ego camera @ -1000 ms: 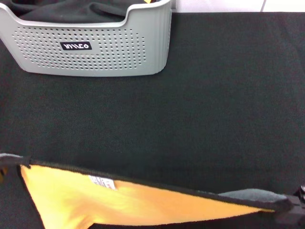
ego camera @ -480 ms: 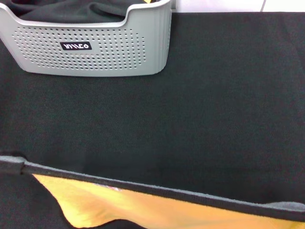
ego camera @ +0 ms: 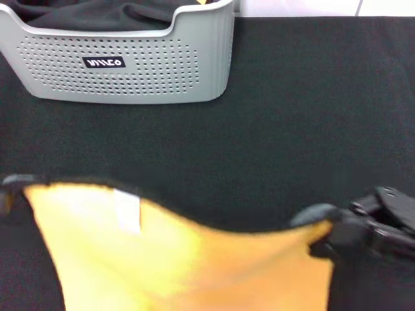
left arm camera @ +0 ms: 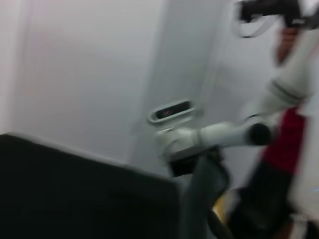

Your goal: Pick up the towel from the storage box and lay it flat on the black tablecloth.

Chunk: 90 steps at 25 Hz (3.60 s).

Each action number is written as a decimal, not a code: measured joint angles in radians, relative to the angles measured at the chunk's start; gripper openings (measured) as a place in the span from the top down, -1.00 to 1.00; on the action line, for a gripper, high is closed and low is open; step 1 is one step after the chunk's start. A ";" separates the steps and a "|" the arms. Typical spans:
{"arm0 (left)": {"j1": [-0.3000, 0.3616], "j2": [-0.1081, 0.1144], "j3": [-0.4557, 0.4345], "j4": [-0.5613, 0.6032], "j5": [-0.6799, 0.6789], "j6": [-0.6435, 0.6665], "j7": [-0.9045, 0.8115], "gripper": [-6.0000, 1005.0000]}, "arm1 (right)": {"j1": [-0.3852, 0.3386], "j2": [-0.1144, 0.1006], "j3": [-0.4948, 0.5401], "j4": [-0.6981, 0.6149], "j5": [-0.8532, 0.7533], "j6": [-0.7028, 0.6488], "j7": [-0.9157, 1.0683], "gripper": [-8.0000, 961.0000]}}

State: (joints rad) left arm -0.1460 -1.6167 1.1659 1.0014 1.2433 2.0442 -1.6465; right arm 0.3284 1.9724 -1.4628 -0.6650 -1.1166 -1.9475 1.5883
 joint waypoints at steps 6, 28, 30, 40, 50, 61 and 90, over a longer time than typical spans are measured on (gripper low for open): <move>-0.140 -0.126 -0.360 -0.201 0.391 -0.013 0.077 0.95 | 0.116 0.004 0.004 0.091 -0.072 0.215 -0.011 0.90; -0.354 -0.257 -0.556 -0.283 0.829 -0.371 0.084 0.95 | 0.264 0.002 0.055 0.102 -0.146 0.760 -0.113 0.89; -0.361 -0.260 -0.557 -0.285 0.843 -0.391 0.085 0.95 | 0.288 -0.001 0.056 0.112 -0.150 0.781 -0.116 0.88; -0.369 -0.274 -0.558 -0.296 0.864 -0.488 0.083 0.95 | 0.446 0.019 0.056 0.222 -0.242 0.890 -0.133 0.87; -0.363 -0.280 -0.559 -0.319 0.888 -0.564 0.078 0.95 | 0.448 0.034 0.056 0.222 -0.252 0.947 -0.131 0.87; -0.358 -0.310 -0.569 -0.319 0.913 -0.620 0.080 0.92 | 0.397 0.055 0.066 0.183 -0.242 0.973 -0.166 0.86; -0.137 -0.345 -0.527 -0.352 0.583 -0.012 0.657 -0.10 | 0.066 0.054 -0.182 -0.142 0.023 0.365 -0.463 -0.34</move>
State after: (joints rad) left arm -0.2827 -1.9618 0.6393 0.6490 1.8265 2.0321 -0.9897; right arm 0.3945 2.0262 -1.6450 -0.8070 -1.0932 -1.5828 1.1249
